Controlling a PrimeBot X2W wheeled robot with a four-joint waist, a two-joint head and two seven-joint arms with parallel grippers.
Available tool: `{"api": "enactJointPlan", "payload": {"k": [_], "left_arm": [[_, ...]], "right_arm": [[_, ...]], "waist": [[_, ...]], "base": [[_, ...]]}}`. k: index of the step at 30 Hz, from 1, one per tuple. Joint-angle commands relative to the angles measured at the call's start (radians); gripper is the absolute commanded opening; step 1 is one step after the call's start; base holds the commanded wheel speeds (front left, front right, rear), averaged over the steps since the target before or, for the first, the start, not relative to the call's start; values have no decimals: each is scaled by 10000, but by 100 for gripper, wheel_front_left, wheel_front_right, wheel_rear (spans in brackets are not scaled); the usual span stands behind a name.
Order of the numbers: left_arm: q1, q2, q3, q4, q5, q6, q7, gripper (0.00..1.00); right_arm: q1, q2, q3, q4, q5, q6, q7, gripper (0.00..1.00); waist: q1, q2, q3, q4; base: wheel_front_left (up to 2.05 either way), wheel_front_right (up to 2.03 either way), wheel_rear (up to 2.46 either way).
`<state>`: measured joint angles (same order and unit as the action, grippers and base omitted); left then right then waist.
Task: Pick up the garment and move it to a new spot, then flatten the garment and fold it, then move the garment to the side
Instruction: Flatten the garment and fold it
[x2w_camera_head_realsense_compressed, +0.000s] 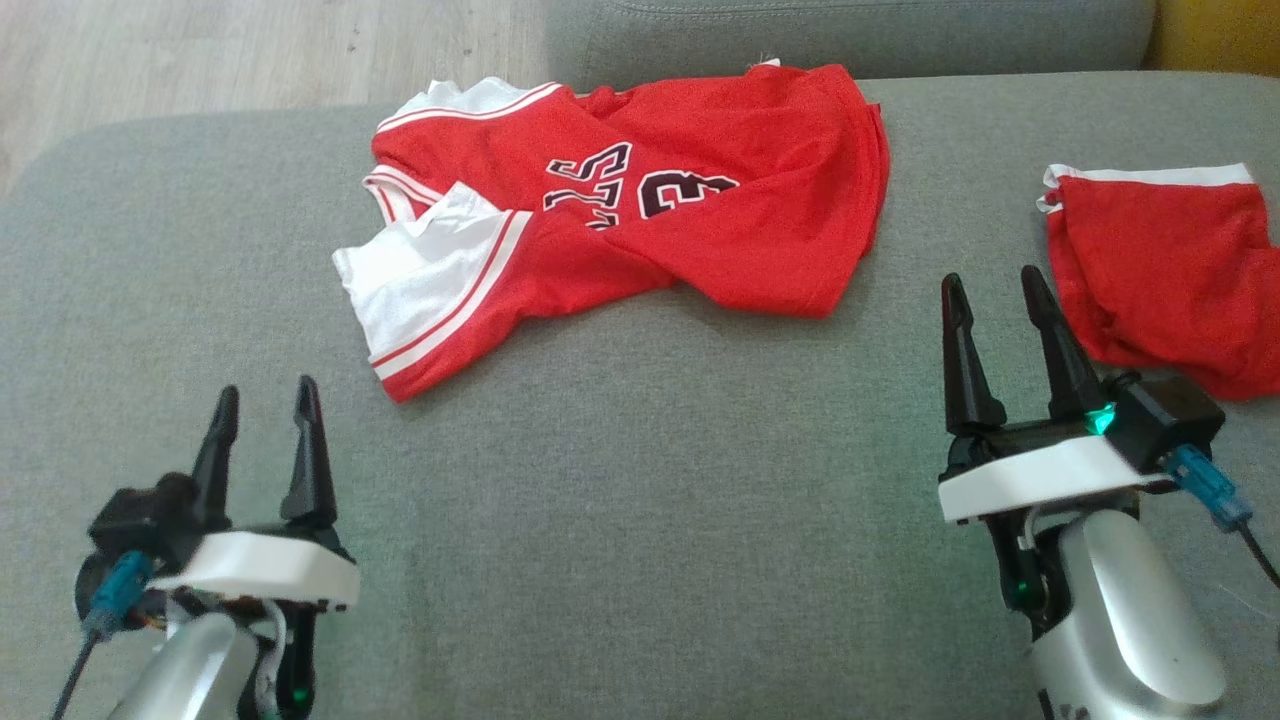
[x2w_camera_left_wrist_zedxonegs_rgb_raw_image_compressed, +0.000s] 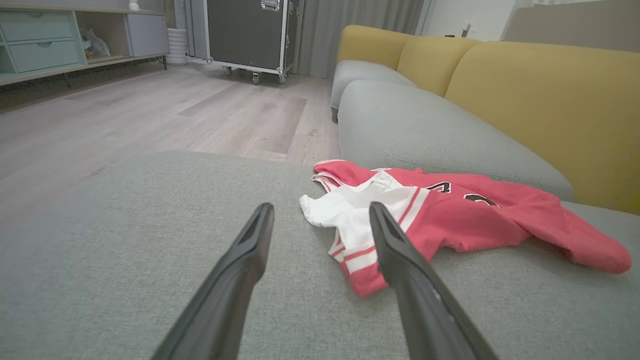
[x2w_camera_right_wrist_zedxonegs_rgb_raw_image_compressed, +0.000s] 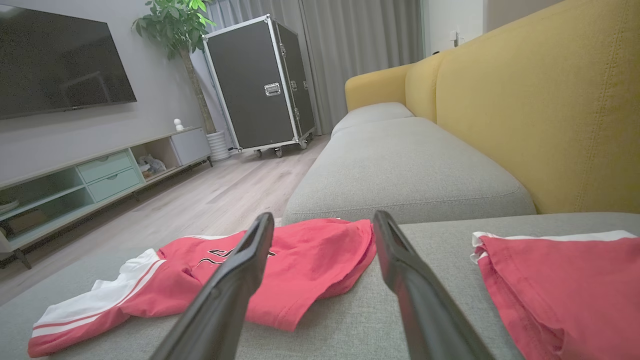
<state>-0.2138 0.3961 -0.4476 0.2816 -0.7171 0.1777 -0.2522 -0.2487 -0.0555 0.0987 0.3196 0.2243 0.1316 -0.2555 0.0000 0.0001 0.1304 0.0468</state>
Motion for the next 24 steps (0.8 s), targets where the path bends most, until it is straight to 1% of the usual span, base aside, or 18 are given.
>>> {"api": "enactJointPlan", "payload": {"k": [1,4,7,10,12,14,17,21,24], "left_arm": [[-490,226,644,-456,145,67,-94,100],[-372,243,896,-652,330,-2,-94,100],[-552,403,973,-623,416,-127,-76,100],[-1038,665,953,-478,374,-292,402,100],[-1533,846,930,-310,293,-355,1010,100],[-2094,1071,782,-53,189,-565,1875,100],[-3002,1412,619,444,-60,-992,3168,100],[-4113,1633,427,1073,-650,-1707,4895,100],[-4865,1836,255,1636,-934,-2113,6101,100]], "right_arm": [[-198,53,286,-276,44,-9,-63,100],[-239,53,358,-291,44,-9,-63,100],[-279,53,451,-357,47,-9,-63,100],[-317,53,489,-434,33,-9,-63,100],[-389,53,465,-484,21,-9,-63,100],[-476,53,441,-527,7,-9,-63,100],[-594,53,427,-586,21,-9,-63,100],[-771,53,418,-672,-1,-9,-63,100],[-966,53,447,-733,-12,-9,-63,100]], "waist": [[0,-1,9,-16],[0,-1,76,-70],[0,-1,230,-145],[0,-1,465,-208],[0,-1,684,-239],[0,-1,899,-271],[0,-1,1244,-327],[0,-1,1770,-406],[0,-1,2170,-512]], "base": [[0,0,0],[0,0,0],[0,0,0],[0,0,0],[0,0,0],[0,0,0],[0,0,0],[0,0,0],[0,0,0]]}}
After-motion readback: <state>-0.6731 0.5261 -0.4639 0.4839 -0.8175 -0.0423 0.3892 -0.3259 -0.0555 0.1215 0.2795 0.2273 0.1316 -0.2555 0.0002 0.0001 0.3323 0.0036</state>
